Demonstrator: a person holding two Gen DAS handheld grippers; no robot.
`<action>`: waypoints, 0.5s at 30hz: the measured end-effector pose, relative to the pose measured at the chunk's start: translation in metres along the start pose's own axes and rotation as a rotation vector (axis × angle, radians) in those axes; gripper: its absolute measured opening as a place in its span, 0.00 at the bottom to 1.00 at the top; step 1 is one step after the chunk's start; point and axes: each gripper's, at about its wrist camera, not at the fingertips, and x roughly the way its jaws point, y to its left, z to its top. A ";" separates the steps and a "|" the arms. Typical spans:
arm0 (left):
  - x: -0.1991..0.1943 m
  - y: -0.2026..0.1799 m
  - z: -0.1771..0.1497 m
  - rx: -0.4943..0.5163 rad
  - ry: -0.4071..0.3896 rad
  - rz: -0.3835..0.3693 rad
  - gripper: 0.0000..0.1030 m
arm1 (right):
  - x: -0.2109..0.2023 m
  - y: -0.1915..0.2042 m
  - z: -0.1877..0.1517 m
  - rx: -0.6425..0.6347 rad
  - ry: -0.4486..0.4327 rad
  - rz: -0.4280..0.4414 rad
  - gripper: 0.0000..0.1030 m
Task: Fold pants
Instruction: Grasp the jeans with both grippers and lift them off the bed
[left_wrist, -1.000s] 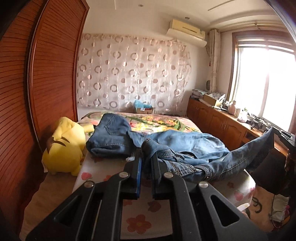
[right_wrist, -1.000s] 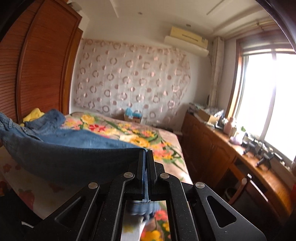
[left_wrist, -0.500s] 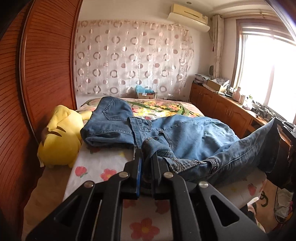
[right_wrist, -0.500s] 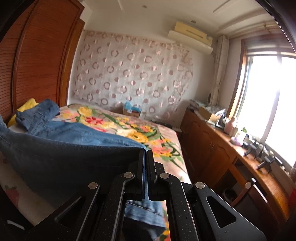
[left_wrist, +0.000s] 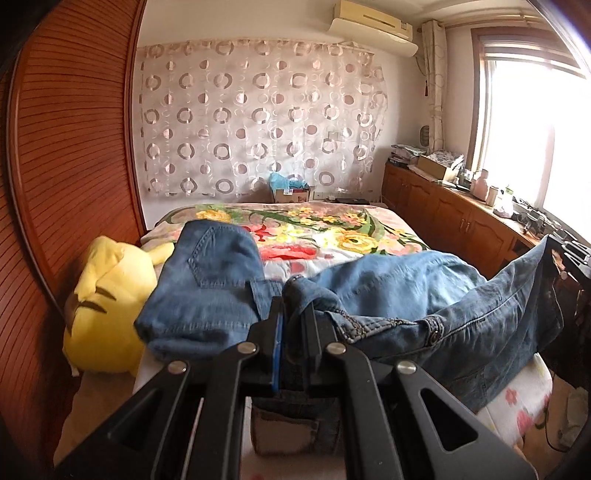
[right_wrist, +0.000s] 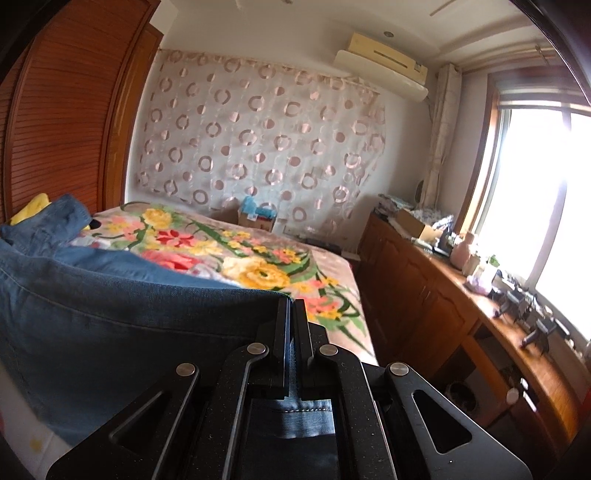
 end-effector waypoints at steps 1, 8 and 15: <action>0.008 0.001 0.006 -0.003 -0.002 -0.001 0.04 | 0.006 -0.002 0.003 -0.005 -0.004 -0.005 0.00; 0.067 0.008 0.044 0.008 0.006 0.008 0.04 | 0.060 -0.009 0.032 -0.032 -0.013 -0.031 0.00; 0.123 0.030 0.065 -0.028 0.025 0.047 0.04 | 0.129 0.000 0.065 -0.058 -0.006 -0.061 0.00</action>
